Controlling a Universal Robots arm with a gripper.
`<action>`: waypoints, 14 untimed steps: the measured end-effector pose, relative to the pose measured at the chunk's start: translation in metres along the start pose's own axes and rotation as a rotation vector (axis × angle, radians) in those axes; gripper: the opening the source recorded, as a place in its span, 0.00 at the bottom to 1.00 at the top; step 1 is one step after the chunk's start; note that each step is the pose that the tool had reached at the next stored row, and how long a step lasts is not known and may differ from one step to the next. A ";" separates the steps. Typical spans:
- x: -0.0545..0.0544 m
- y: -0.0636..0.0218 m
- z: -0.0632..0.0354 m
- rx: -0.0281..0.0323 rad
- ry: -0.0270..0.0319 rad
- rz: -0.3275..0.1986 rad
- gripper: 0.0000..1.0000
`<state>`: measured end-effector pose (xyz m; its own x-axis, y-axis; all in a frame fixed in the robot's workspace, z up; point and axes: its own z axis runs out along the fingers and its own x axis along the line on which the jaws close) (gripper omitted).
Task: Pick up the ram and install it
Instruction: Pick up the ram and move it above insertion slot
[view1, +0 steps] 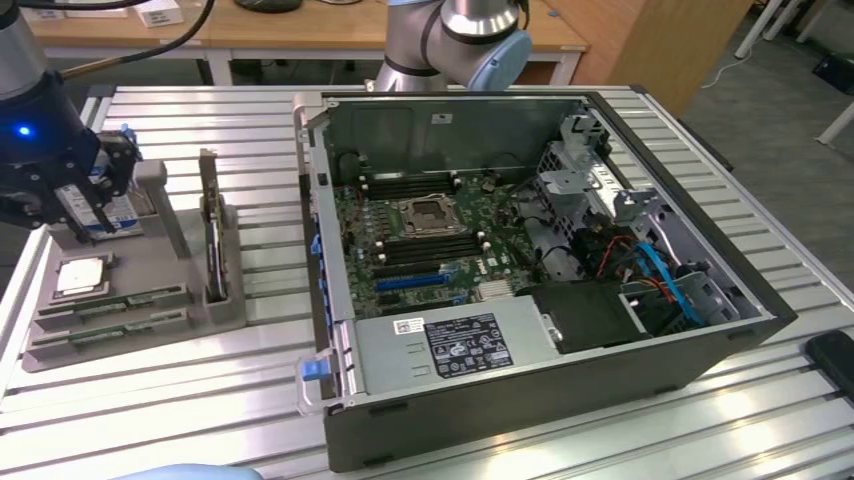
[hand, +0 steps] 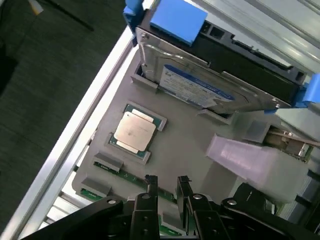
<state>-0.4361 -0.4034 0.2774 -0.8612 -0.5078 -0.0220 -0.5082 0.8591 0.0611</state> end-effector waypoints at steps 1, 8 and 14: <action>0.000 0.0000 0.0002 -0.0004 0.0011 -0.020 0.30; 0.000 -0.0001 0.0015 -0.0032 0.0089 -0.147 0.30; 0.000 -0.0002 0.0026 -0.0057 0.0156 -0.256 0.30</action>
<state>-0.4361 -0.4034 0.2748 -0.7044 -0.7095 -0.0220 -0.7093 0.7023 0.0611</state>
